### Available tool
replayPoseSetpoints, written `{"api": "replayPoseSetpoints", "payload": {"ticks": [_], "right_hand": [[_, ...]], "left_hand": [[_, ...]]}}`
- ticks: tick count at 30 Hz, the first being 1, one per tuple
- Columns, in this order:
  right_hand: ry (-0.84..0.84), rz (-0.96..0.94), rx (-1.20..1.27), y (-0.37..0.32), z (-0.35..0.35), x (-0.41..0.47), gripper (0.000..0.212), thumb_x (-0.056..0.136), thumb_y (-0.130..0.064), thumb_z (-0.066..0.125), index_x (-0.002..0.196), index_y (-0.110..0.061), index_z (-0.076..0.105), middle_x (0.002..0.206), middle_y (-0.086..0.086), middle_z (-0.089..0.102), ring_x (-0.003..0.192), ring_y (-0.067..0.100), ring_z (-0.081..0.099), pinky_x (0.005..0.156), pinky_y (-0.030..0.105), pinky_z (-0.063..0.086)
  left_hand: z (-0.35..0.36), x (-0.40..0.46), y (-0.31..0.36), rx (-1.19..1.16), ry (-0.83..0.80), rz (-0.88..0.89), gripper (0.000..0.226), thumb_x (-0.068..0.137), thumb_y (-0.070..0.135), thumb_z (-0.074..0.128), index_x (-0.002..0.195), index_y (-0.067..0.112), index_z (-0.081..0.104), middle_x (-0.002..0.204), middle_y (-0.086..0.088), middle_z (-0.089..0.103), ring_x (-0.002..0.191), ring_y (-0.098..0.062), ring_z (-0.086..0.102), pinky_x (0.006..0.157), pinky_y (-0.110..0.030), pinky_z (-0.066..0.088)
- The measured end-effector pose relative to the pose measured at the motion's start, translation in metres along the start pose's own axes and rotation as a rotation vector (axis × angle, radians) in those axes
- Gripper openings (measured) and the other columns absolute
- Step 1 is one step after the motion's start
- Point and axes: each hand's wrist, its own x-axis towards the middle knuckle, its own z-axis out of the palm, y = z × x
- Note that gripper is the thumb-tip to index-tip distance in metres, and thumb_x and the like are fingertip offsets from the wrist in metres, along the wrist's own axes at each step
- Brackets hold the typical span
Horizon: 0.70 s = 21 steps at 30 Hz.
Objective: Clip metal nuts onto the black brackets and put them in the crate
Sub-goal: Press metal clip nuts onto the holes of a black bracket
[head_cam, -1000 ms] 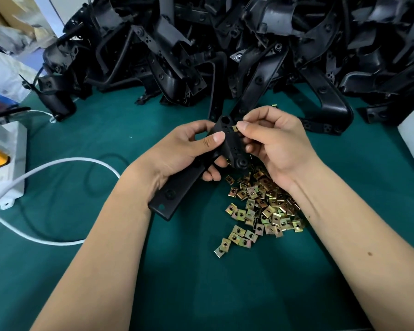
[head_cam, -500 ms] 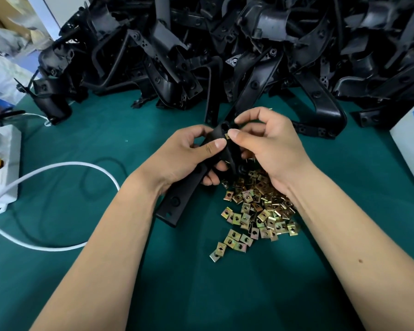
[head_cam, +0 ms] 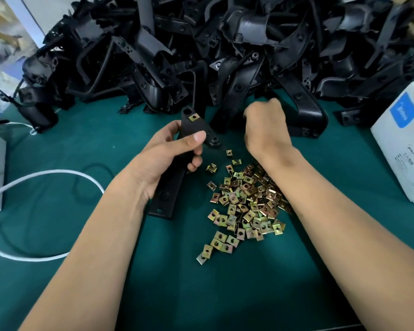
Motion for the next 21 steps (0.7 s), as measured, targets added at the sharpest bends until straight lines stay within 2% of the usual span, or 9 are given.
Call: {"api": "replayPoseSetpoints", "payload": {"ticks": [1,2,5,8,10,12,14,16,21], "right_hand": [[0.026,-0.017,0.036,0.002,0.001,-0.002,0.022,0.075,0.022,0.056,0.08,0.002,0.063,0.073,0.013,0.053,0.096,0.041,0.062,0.073,0.04,0.053],[0.053,-0.036,0.075,0.004,0.002,-0.004,0.025,0.075,0.023,0.055,0.088,0.005,0.068,0.082,0.019,0.062,0.095,0.042,0.066,0.074,0.042,0.058],[0.088,-0.088,0.225,0.015,0.003,-0.009,0.037,0.082,0.019,0.057,0.111,0.0,0.071,0.105,0.018,0.069,0.103,0.037,0.067,0.086,0.049,0.06],[0.133,-0.095,0.441,0.021,0.0,-0.017,0.04,0.09,0.006,0.068,0.127,-0.008,0.069,0.117,0.009,0.065,0.097,0.02,0.068,0.091,0.037,0.059],[0.175,-0.08,0.596,0.019,-0.004,-0.024,0.032,0.088,-0.002,0.078,0.119,-0.01,0.074,0.113,0.005,0.065,0.084,0.007,0.069,0.084,0.022,0.058],[0.182,-0.071,0.692,0.015,-0.005,-0.031,0.017,0.084,-0.009,0.083,0.1,-0.015,0.08,0.098,-0.002,0.07,0.079,0.001,0.067,0.076,0.012,0.055],[0.159,-0.09,0.745,0.012,-0.005,-0.039,0.01,0.085,-0.011,0.083,0.091,-0.018,0.08,0.091,-0.005,0.072,0.08,0.003,0.067,0.076,0.015,0.055],[0.122,-0.128,0.793,0.009,-0.005,-0.044,0.006,0.088,-0.012,0.079,0.092,-0.016,0.08,0.09,-0.005,0.074,0.083,0.006,0.069,0.078,0.02,0.055],[0.055,-0.186,0.973,0.002,-0.002,-0.05,0.005,0.096,-0.005,0.067,0.096,-0.008,0.071,0.08,-0.005,0.077,0.073,-0.001,0.072,0.073,0.014,0.053]], "left_hand": [[0.0,0.0,0.0,0.007,0.004,0.006,0.043,0.074,0.026,0.083,0.106,0.015,0.056,0.077,-0.005,0.057,0.06,-0.018,0.053,0.051,-0.023,0.044],[0.0,0.001,0.0,0.02,0.007,0.012,0.045,0.073,0.027,0.084,0.106,0.015,0.056,0.076,-0.004,0.057,0.059,-0.018,0.053,0.05,-0.023,0.044],[-0.003,0.002,0.001,0.086,0.039,0.034,0.043,0.071,0.031,0.086,0.1,0.014,0.059,0.075,-0.003,0.056,0.057,-0.017,0.052,0.049,-0.023,0.043],[-0.006,0.002,0.003,0.12,0.081,0.037,0.038,0.074,0.026,0.086,0.098,0.013,0.059,0.073,-0.003,0.055,0.054,-0.017,0.05,0.048,-0.023,0.041],[-0.008,0.001,0.006,0.108,0.087,0.015,0.031,0.079,0.021,0.082,0.097,0.013,0.058,0.072,-0.003,0.054,0.052,-0.016,0.048,0.047,-0.023,0.039],[-0.008,-0.001,0.007,0.114,0.06,-0.002,0.027,0.08,0.018,0.077,0.096,0.012,0.057,0.072,-0.003,0.053,0.051,-0.016,0.046,0.047,-0.022,0.037],[-0.006,-0.003,0.008,0.154,0.023,0.002,0.025,0.081,0.016,0.075,0.096,0.011,0.056,0.072,-0.004,0.051,0.05,-0.015,0.045,0.046,-0.022,0.036],[-0.005,-0.004,0.008,0.165,0.007,0.0,0.025,0.081,0.015,0.074,0.097,0.011,0.055,0.072,-0.004,0.051,0.049,-0.015,0.044,0.046,-0.022,0.035],[-0.005,-0.003,0.009,0.157,0.015,-0.01,0.028,0.081,0.015,0.075,0.1,0.01,0.056,0.071,-0.004,0.052,0.048,-0.015,0.045,0.044,-0.021,0.035]]}}
